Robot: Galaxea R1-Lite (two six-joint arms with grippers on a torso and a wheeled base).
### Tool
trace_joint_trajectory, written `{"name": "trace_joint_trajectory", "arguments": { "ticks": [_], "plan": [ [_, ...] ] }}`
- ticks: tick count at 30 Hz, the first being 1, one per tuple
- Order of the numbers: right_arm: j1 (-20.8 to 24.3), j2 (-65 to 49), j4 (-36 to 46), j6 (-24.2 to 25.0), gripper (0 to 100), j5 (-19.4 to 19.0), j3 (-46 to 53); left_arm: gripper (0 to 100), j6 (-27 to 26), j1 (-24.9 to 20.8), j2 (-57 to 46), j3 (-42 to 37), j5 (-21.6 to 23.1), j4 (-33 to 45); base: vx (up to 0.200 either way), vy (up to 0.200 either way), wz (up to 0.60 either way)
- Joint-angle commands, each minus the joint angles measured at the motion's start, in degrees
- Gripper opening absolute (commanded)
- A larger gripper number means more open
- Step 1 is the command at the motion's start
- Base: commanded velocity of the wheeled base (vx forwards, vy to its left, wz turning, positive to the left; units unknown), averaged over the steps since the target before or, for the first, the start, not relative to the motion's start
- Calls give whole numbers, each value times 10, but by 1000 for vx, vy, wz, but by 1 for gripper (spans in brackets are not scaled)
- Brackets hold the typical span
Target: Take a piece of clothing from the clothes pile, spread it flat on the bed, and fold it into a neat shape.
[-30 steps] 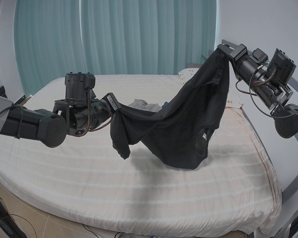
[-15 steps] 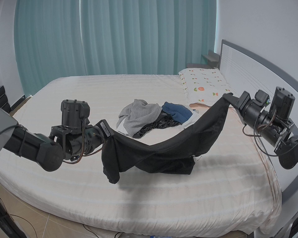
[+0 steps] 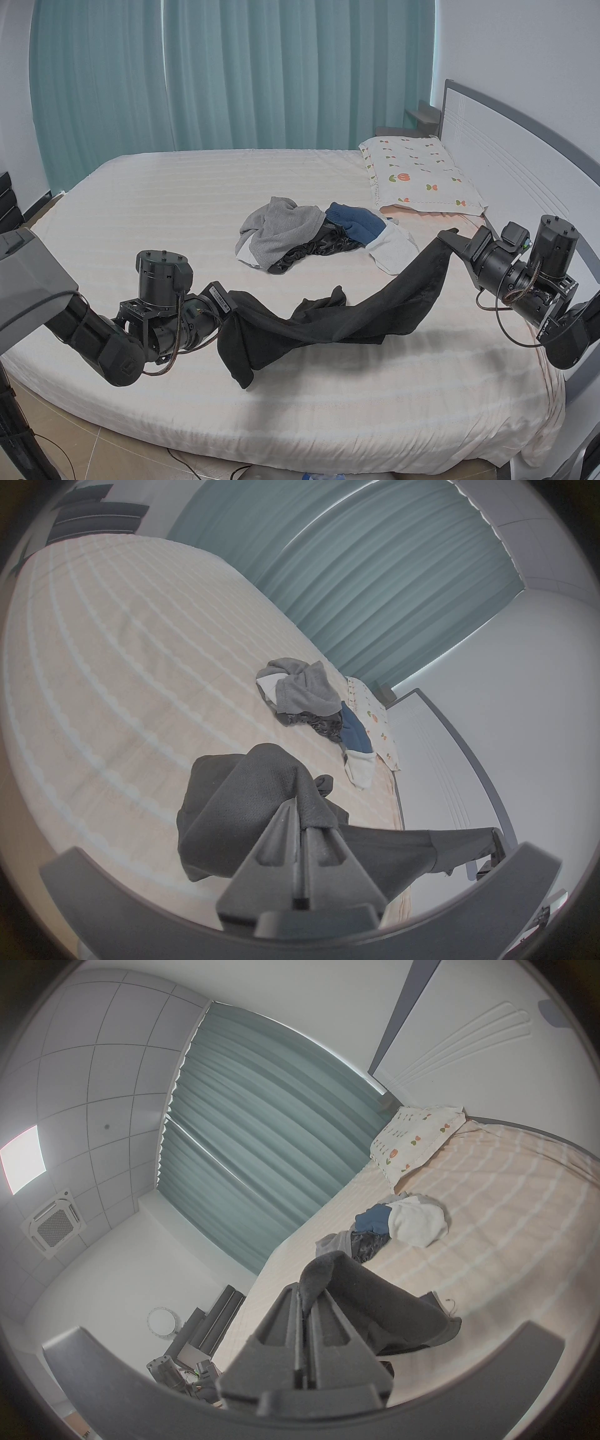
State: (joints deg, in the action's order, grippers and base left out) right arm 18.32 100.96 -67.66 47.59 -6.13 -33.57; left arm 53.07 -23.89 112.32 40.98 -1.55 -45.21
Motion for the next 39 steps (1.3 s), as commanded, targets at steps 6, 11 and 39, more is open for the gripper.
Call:
{"name": "trace_joint_trajectory", "arguments": {
  "ticks": [6, 11, 39],
  "plan": [
    [4, 19, 0, -1, 0, 3, 4, 0, 1, -1, 30, -22, -1, -37, 0, 0, 0],
    [15, 20, 0, -2, 0, 7, 5, 0, 62, 2, 22, -17, 6, -36, 0, 40, 0],
    [22, 36, -65, -3, 0, 95, -26, 0, 75, 18, -53, -20, 4, -37, 0, 200, 0]
  ]
}}
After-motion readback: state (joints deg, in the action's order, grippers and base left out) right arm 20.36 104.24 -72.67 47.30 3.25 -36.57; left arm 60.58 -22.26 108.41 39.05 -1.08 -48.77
